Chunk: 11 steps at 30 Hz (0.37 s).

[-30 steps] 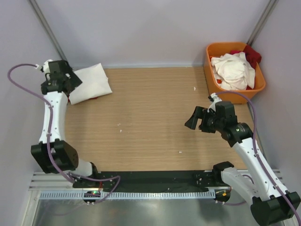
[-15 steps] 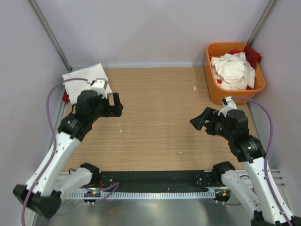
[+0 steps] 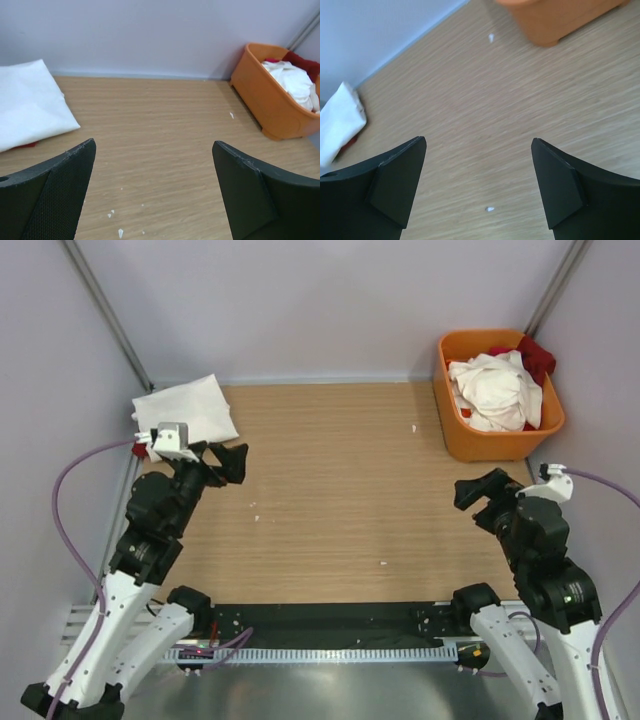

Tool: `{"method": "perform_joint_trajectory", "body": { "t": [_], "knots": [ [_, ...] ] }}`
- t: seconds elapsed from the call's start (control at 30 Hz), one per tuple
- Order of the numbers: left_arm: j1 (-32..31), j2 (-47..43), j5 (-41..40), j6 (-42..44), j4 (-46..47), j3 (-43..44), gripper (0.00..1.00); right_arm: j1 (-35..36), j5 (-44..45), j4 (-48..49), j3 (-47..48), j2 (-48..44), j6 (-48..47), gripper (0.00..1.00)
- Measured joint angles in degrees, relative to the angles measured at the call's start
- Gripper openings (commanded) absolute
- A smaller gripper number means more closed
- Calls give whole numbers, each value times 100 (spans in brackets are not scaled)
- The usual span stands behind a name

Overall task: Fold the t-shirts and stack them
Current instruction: Reset both grippers

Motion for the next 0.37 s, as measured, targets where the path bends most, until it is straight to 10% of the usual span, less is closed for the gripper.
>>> {"method": "perform_joint_trajectory", "body": {
  "t": [0.37],
  "knots": [
    [2, 798, 15, -20, -422, 387, 100, 4, 2916, -315, 2262, 168, -498, 99]
  ]
}}
